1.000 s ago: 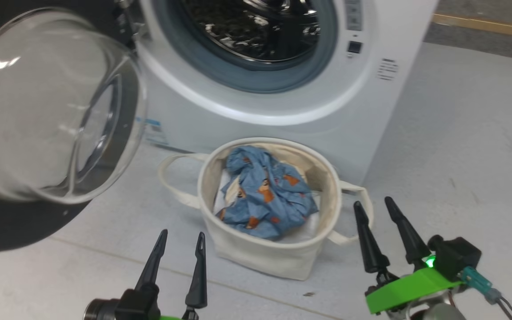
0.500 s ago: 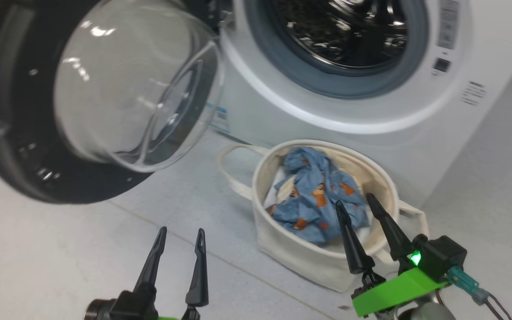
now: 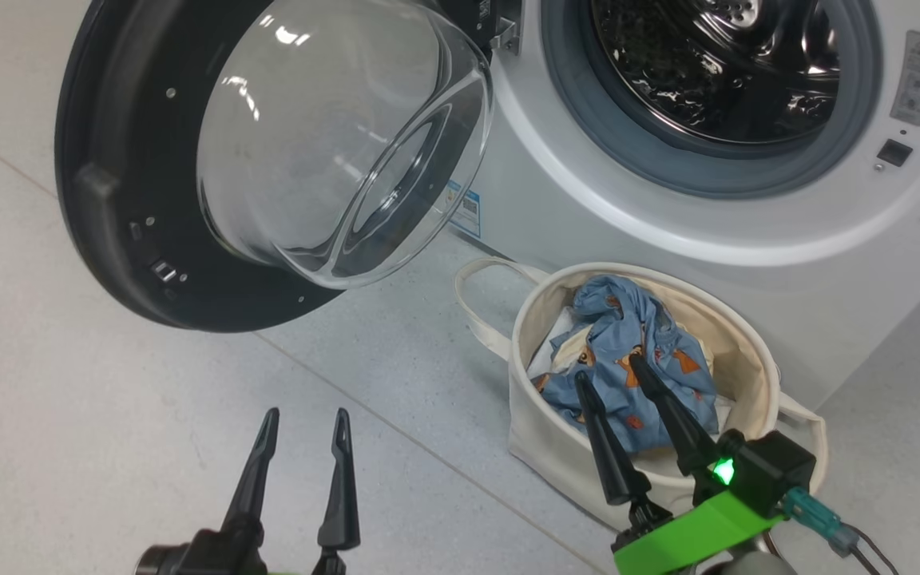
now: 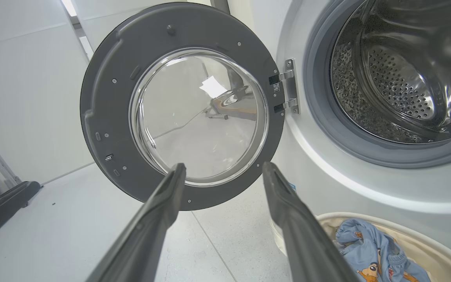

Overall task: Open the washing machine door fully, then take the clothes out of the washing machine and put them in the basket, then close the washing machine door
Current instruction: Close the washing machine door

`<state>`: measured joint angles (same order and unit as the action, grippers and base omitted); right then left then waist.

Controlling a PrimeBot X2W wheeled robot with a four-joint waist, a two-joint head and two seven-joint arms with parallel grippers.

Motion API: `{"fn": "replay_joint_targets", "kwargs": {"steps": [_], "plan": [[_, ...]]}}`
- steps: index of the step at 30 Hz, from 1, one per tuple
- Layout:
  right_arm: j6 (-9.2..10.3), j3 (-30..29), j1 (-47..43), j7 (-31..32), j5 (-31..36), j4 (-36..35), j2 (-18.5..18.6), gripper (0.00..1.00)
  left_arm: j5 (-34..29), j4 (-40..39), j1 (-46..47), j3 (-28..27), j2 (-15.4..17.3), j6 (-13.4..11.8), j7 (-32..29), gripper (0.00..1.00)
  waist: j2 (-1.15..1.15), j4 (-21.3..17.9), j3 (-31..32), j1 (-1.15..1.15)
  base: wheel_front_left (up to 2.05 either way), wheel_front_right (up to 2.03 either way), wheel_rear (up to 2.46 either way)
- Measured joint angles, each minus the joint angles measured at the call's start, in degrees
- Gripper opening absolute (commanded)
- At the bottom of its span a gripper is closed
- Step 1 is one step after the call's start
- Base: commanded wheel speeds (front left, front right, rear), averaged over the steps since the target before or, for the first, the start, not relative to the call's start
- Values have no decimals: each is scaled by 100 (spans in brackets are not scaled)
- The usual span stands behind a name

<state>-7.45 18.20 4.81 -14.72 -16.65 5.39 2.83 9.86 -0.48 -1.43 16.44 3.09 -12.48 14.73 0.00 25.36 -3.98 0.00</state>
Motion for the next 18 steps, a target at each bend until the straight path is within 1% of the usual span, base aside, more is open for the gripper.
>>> {"fn": "replay_joint_targets", "kwargs": {"steps": [18], "plan": [[0, 135, -65, 0, -62, 3, 0, 100, -1, -88, -103, -48, 0, -3, 0, 100, 0, 119, 181, 0, 0, 0, 0]]}}
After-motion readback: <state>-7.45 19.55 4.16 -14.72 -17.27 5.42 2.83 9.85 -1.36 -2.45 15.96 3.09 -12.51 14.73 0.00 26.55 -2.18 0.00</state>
